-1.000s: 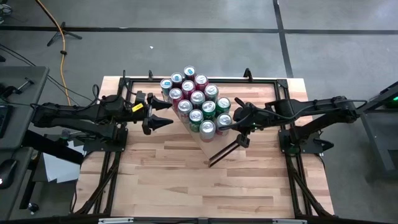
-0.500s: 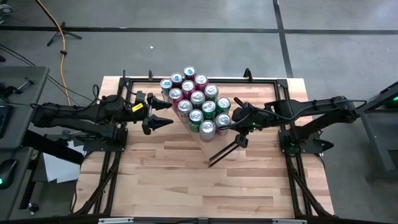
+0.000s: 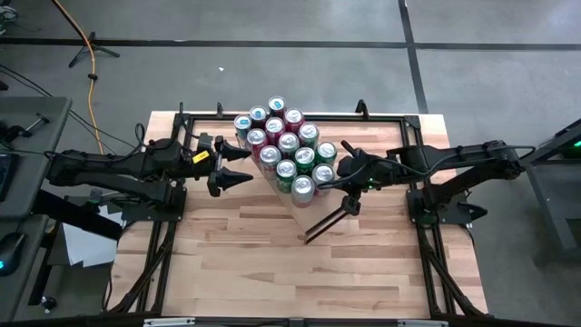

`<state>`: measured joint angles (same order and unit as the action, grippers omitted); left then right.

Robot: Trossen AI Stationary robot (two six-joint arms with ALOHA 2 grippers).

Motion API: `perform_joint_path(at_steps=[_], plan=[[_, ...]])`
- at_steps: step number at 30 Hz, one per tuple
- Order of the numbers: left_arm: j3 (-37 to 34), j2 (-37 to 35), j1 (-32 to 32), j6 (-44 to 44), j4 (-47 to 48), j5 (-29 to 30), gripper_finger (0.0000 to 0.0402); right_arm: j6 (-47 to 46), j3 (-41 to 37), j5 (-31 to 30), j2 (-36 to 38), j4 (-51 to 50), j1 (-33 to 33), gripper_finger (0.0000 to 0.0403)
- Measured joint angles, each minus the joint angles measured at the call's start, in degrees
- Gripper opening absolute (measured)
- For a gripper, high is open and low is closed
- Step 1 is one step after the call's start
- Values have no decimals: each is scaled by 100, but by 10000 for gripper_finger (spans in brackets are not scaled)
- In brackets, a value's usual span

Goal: Place canned beverage on shelf
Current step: Put the pink soda can on the shelf aligned with the other pink soda can, then return to Home Position

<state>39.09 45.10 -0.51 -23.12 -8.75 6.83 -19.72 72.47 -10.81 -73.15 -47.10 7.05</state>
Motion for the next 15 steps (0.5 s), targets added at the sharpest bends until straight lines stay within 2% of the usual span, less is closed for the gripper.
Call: perform_joint_path(at_steps=[5, 9, 12, 15], plan=[[0, 0, 50, -286, -9, -4, 349, 64, 0, 81, 188, -299, 55, 0], [0, 0, 263, 70, -269, -13, 343, 21, 0, 15, 465, -525, 98, 0], [0, -71, 494, 336, -655, -231, 315, -77, 0, -15, 704, -552, 98, 0], [9, -184, 642, 631, -803, -450, 256, -79, 0, -17, 891, -524, 96, 0]])
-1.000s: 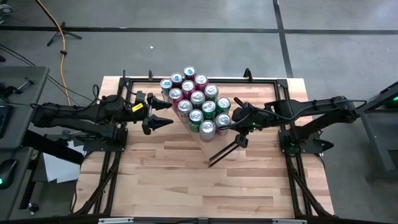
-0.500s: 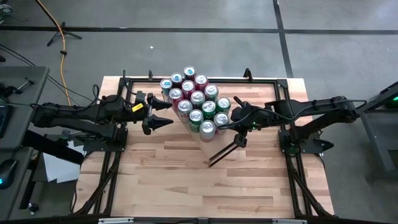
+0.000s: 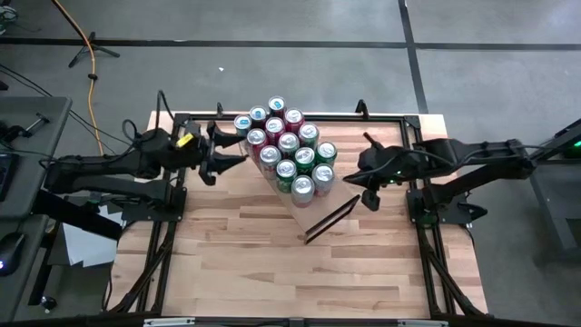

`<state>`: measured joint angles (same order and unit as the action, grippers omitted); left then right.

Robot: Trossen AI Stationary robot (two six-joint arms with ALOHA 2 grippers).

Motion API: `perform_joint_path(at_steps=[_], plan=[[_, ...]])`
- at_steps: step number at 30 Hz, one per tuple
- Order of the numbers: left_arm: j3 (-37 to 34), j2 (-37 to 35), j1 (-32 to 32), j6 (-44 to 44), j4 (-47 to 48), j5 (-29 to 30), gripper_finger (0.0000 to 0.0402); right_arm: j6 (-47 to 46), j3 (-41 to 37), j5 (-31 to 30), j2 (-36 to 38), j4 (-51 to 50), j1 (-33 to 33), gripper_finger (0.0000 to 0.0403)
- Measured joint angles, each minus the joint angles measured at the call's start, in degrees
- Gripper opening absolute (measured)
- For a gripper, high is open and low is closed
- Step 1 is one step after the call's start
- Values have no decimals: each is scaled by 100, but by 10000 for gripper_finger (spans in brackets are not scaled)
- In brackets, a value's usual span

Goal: Place canned beverage on shelf
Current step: Return to Home Position

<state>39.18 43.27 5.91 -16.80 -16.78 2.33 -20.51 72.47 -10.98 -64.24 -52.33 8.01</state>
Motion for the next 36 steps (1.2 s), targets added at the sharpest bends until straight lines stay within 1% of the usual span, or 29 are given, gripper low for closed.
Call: perform_joint_path(at_steps=[2, 6, 7, 8, 11, 13, 18, 21, 24, 28, 32, 36], plan=[[-4, -84, 7, 293, 78, -16, 197, -42, 0, -28, 90, 20, -9, 0], [-4, -358, 3, 718, 587, -127, 46, -207, 0, -211, 177, 15, -15, 0], [-6, -440, 3, 775, 749, -223, 24, -213, 0, -216, 185, 15, -15, 0], [-50, -536, 3, 790, 816, -293, 16, -219, 0, -219, 191, 13, -15, 0], [-512, -933, -2, 686, 616, -349, 18, -343, 0, -223, 200, 32, -15, 0], [-1017, -1267, -2, 449, 291, -349, 7, -426, 0, -223, 200, 32, -15, 0], [-2467, -2137, -2, -90, -1218, -288, 2, -799, 0, -240, 200, 32, -15, 0], [-3076, -2651, 1, -301, -1669, -94, 1, -1050, 0, -251, 200, 30, -15, 0], [-3459, -3110, 3, -445, -1645, 31, 1, -1287, 0, -239, 200, 30, -15, 0], [-3805, -3556, 3, -564, -1590, 122, 0, -1457, 0, -219, 275, 28, -15, 0], [-3851, -3826, 3, -752, -965, 161, 0, -1556, 0, -210, 446, -140, 5, 0], [-3849, -3884, 3, -935, -745, 132, 0, -1556, -4, -261, 714, -533, 112, 0]])
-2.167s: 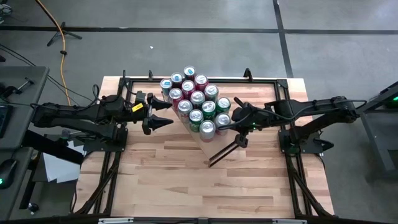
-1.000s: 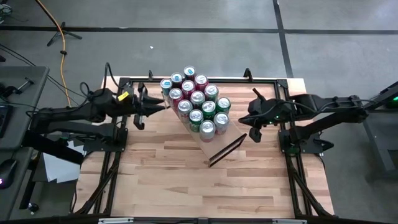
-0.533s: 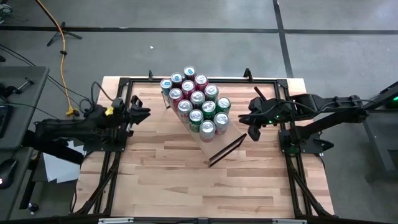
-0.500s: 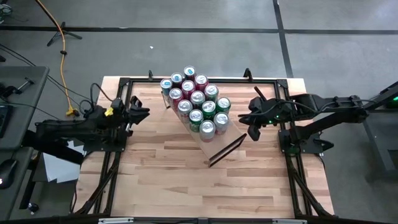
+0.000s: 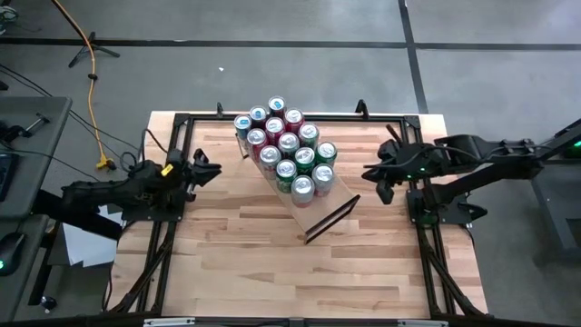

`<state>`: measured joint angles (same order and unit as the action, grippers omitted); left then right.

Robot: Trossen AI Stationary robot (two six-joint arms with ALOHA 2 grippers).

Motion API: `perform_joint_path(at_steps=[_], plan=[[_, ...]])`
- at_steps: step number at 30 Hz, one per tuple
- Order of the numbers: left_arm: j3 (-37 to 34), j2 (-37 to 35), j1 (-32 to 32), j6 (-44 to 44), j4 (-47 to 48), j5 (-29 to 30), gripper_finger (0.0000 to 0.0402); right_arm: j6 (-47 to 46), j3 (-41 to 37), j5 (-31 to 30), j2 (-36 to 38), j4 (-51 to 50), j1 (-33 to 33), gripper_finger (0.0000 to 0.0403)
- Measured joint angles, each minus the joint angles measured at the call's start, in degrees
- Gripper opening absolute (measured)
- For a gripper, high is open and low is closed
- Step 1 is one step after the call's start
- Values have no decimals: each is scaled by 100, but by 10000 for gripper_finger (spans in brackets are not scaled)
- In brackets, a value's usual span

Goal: Place canned beverage on shelf
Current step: Return to Home Position

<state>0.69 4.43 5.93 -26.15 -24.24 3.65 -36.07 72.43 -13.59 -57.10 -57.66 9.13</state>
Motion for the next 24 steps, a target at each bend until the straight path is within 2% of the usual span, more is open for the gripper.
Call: perform_joint_path(at_steps=[3, 7, 12, 17, 20, 24], plan=[[0, 4, -2, -201, 213, 0, 0, 2, -259, -82, 383, -121, 94, 0], [0, 4, -2, -482, 569, 0, 0, -179, -1204, -91, 1331, 177, 287, 0], [0, 4, -2, -471, 923, 0, 0, -228, -2928, -87, 2882, 1544, 597, 0], [0, 4, -2, -513, 1075, -1, 1, 358, -4370, -103, 4177, 2933, 664, 0], [0, 6, -2, -513, 1102, -1, 1, 672, -4912, -286, 4791, 3401, 664, 0], [0, 4, -2, -513, 1109, -1, 1, 1049, -5244, -529, 5493, 3394, 663, 0]])
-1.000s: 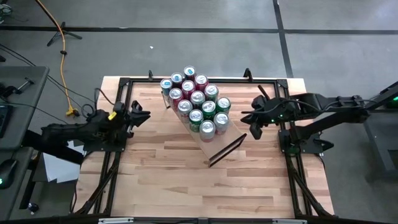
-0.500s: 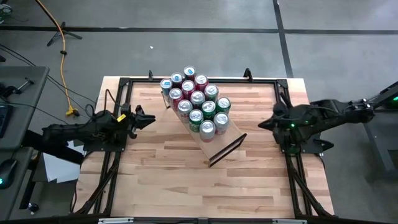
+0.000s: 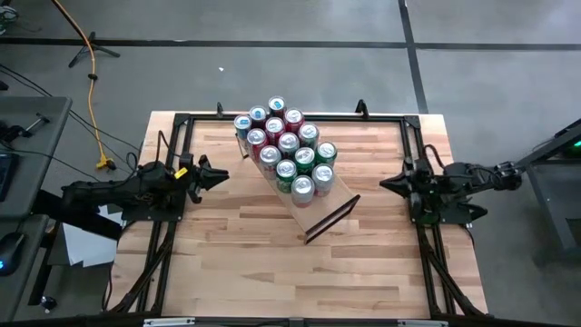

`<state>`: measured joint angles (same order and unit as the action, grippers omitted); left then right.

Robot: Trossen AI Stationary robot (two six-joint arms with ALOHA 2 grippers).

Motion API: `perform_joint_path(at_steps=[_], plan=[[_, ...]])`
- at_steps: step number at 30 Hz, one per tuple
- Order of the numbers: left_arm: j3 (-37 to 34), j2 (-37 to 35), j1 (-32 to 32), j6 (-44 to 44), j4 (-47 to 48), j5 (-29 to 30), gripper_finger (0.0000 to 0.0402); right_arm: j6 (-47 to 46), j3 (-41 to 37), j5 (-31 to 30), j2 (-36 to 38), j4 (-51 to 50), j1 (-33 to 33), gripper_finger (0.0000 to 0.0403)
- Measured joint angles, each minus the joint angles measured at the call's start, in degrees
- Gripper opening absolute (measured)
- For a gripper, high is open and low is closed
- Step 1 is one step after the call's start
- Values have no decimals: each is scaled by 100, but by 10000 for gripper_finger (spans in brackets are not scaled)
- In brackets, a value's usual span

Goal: Place canned beverage on shelf
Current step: Return to Home Position

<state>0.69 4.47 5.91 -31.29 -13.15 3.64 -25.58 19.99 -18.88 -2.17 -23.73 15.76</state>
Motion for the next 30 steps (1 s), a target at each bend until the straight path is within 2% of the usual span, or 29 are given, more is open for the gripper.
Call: perform_joint_path(at_steps=[4, 9, 14, 18, 23, 30], plan=[[0, 1, 0, 0, 1, -2, 1, 343, -37, -339, 201, -72, -11, 0], [4, 16, 2, -2, 1, -2, 1, 470, -159, -243, 212, 231, -12, 0], [4, 17, 1, -2, 7, -2, 1, 529, -855, 379, 198, 1821, -12, 0], [4, 17, 1, -2, 7, -2, 1, 718, -1400, 395, 194, 2741, -76, 0], [4, 17, 2, -2, 7, -2, 1, 763, -1583, 507, 192, 2952, -514, 0], [4, 17, 2, -2, 7, -2, 1, 750, -1583, 1672, 194, 2852, -1593, 0]])
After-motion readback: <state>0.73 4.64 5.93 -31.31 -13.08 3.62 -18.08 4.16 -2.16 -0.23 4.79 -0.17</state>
